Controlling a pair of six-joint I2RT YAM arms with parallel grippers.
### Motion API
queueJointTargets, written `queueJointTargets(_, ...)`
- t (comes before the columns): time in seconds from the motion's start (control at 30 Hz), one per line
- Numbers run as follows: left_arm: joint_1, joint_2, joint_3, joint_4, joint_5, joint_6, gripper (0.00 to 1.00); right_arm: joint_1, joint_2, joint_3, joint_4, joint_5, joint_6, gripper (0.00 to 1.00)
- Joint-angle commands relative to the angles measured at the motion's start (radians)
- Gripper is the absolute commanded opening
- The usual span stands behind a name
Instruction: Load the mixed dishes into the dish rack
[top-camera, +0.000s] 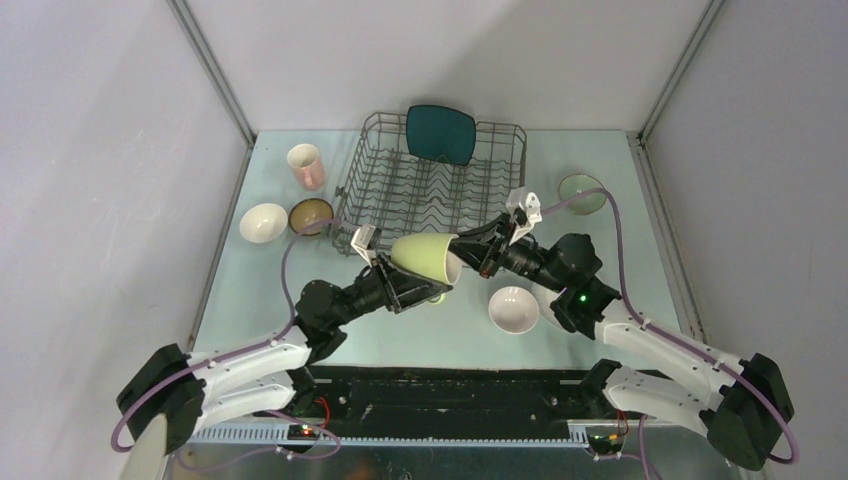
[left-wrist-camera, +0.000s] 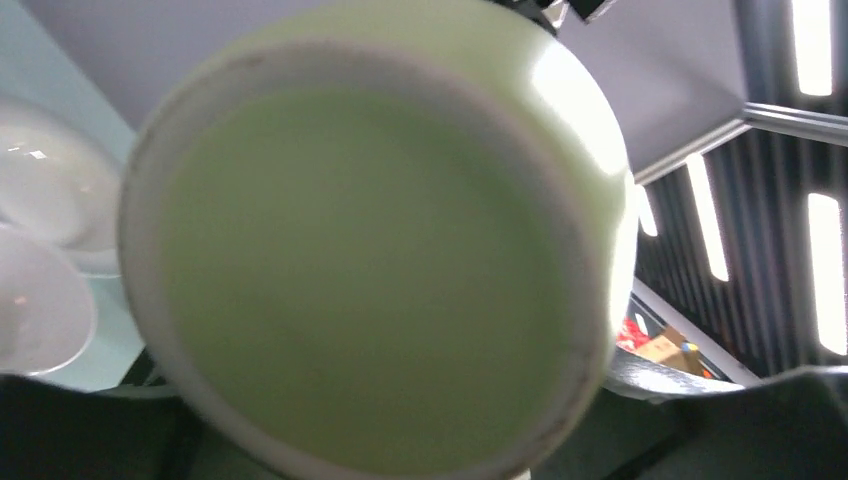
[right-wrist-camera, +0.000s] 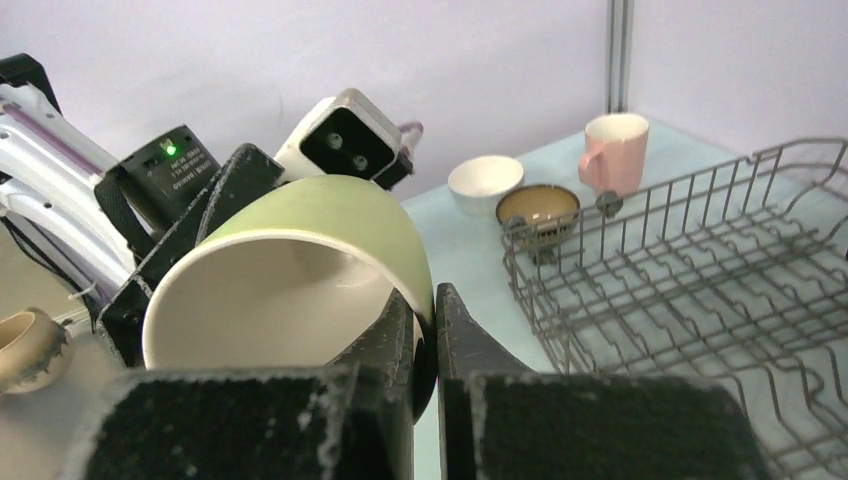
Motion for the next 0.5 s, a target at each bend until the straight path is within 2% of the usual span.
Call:
queueJointTargets(0.0,0.003,0.052,0.006,0.282,0.033,-0.13,0.63,0.062,0.017,-0.033,0.243,0.082,-0.052,0.0)
queueJointTargets(0.17,0.004,0.059,-0.007,0.334,0.027,-0.158,0.57,0.071,0.058,-0.063,0.356,0.145,-0.052,0.0)
queueJointTargets(0.23,0.004,0.048,-0.008,0.334,0.028,-0.153,0.45,0.072,0.064,-0.063,0.366,0.146,-0.05,0.0)
queueJointTargets(0.27,0.004,0.045,-0.008,0.331,0.03,-0.149,0.37,0.071,0.066,-0.063,0.367,0.142,-0.05,0.0)
queueJointTargets(0.37,0.003,0.024,-0.009,0.301,0.03,-0.135,0.24,0.071,0.064,-0.063,0.364,0.134,-0.042,0.0)
queueJointTargets(0.4,0.003,0.01,-0.01,0.29,0.028,-0.129,0.08,0.069,0.062,-0.063,0.364,0.131,-0.041,0.0)
queueJointTargets(0.43,0.004,0.002,-0.012,0.256,0.021,-0.115,0.02,0.07,0.062,-0.063,0.361,0.116,-0.042,0.0)
queueJointTargets(0.47,0.006,-0.023,-0.013,0.236,0.016,-0.108,0.01,0.069,0.061,-0.063,0.358,0.105,-0.047,0.0)
